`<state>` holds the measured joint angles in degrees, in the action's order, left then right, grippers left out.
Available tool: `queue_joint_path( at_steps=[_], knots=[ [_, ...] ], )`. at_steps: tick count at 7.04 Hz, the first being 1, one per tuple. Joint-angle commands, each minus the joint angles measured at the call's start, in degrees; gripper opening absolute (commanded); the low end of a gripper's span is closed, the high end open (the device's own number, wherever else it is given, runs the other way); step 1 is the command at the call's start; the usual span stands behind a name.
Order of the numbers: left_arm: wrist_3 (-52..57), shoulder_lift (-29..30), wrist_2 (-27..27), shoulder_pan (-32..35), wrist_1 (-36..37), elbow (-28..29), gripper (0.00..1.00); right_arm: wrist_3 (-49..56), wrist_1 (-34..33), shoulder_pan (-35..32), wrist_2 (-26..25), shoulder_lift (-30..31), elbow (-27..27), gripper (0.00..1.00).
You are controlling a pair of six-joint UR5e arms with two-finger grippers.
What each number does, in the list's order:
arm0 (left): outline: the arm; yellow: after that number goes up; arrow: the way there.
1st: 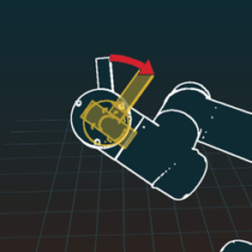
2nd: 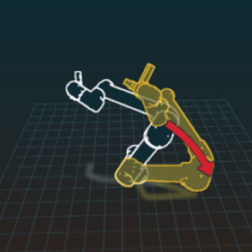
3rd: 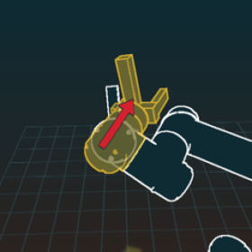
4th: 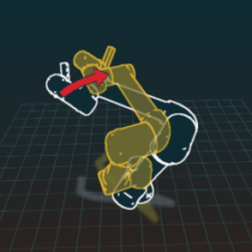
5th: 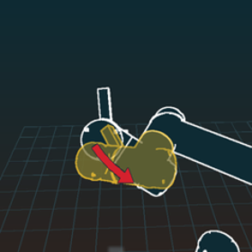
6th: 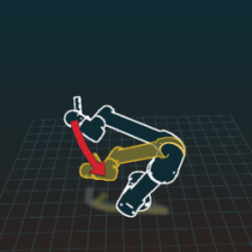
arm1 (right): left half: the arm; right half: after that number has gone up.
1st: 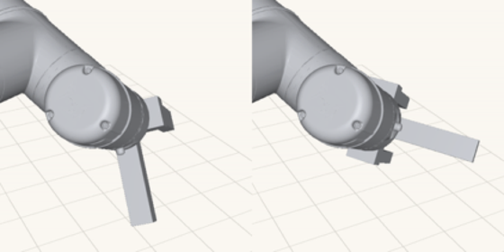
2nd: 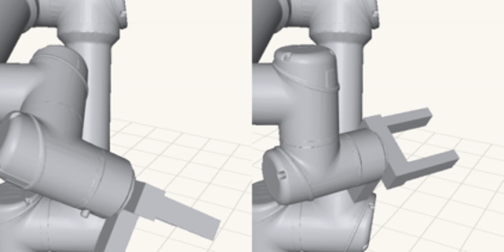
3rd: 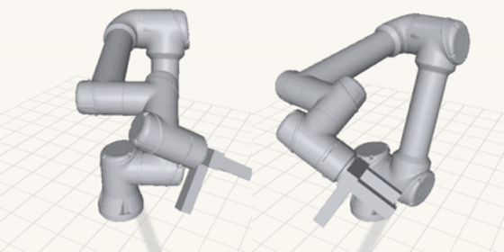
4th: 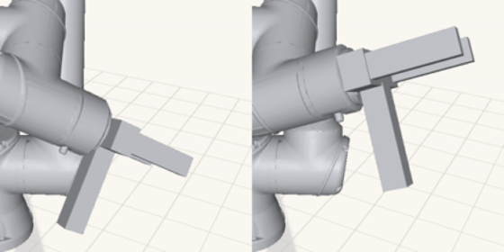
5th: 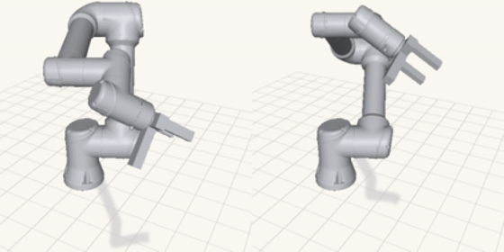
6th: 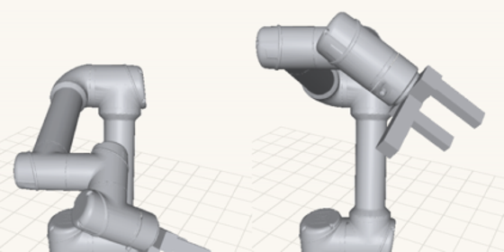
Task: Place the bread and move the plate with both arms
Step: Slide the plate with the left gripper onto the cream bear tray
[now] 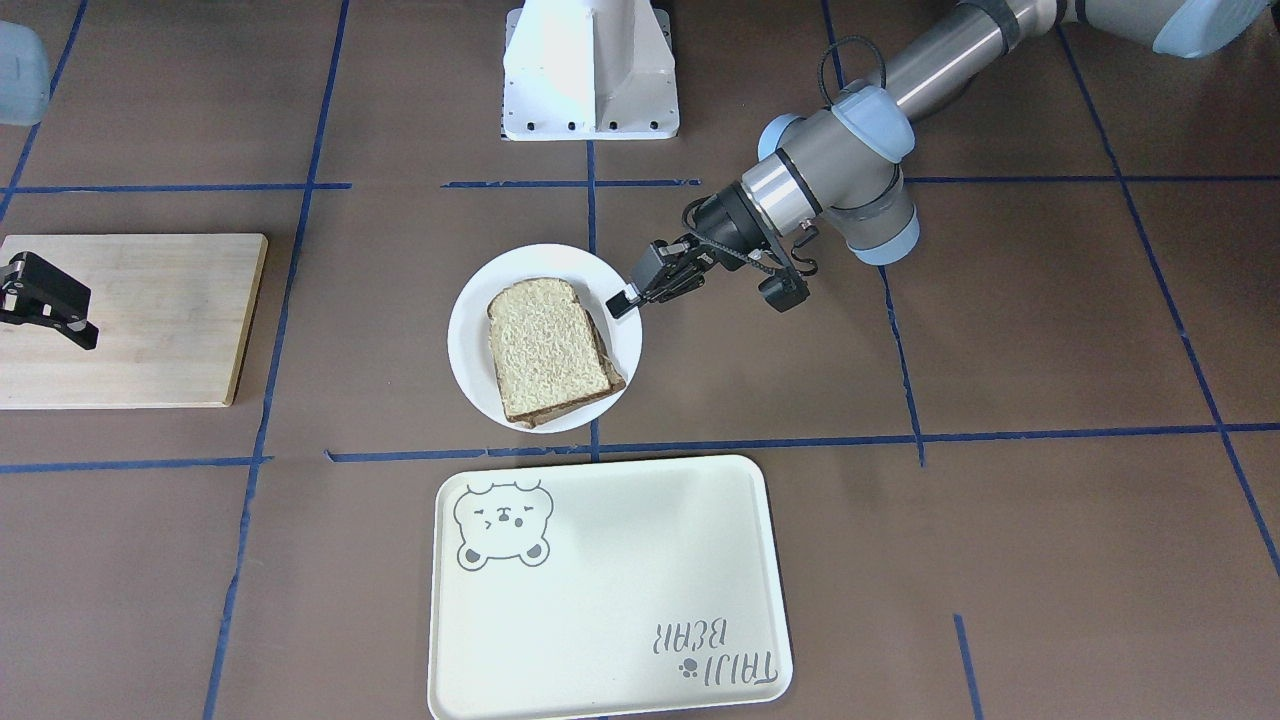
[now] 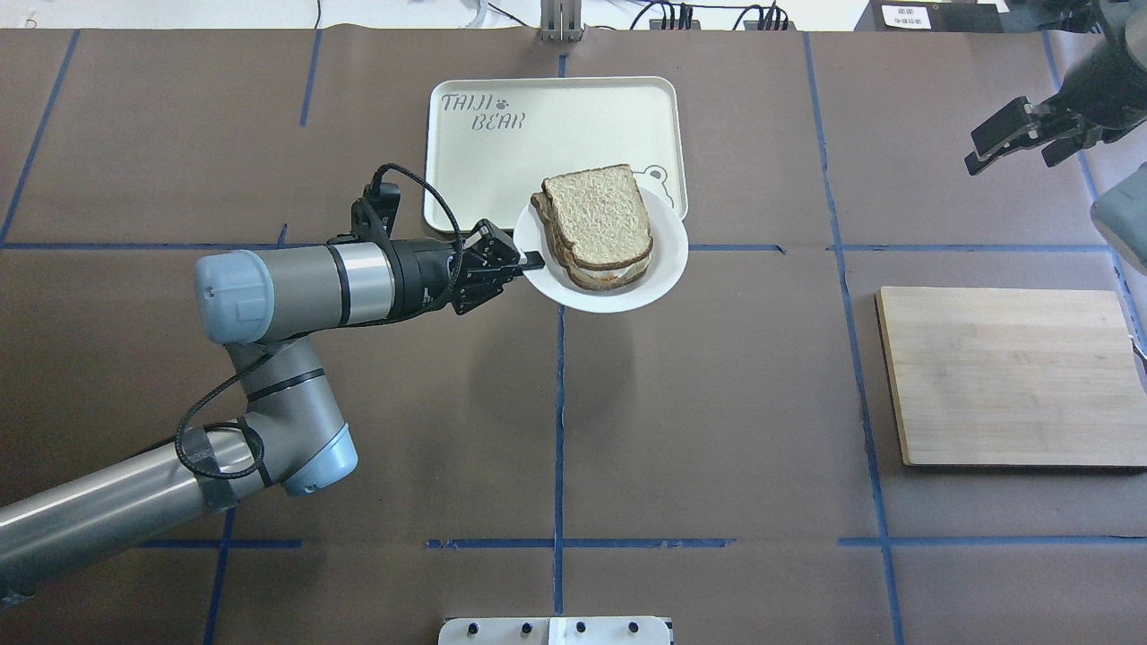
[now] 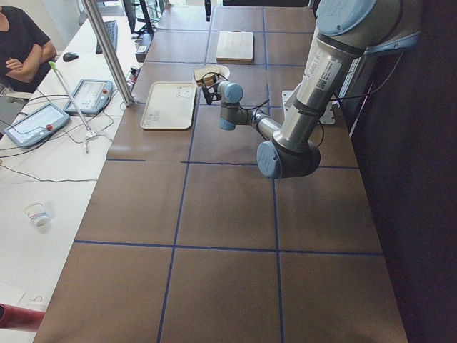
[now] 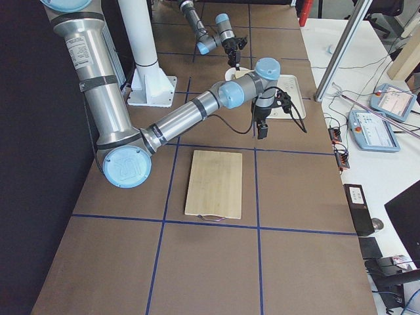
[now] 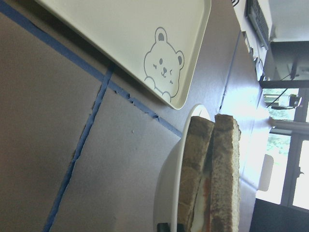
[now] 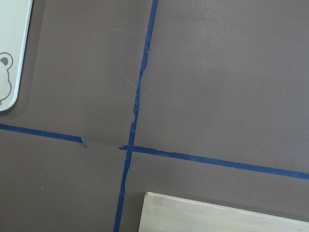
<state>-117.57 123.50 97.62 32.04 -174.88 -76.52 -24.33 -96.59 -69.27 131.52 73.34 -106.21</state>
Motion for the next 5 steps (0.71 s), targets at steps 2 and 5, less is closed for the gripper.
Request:
queue_joint_path(
  at_steps=[2, 5],
  knots=[
    [-1.52, 9.27, -7.8, 3.19, -2.4, 15.9, 0.0, -0.54, 0.35, -0.6, -0.3, -0.04, -0.23, 1.0],
    [-1.08, 13.96, -7.01, 6.81, -1.61, 28.07, 0.0, -0.54, 0.44, -0.78, -0.3, -0.74, -0.31, 1.0]
  ],
)
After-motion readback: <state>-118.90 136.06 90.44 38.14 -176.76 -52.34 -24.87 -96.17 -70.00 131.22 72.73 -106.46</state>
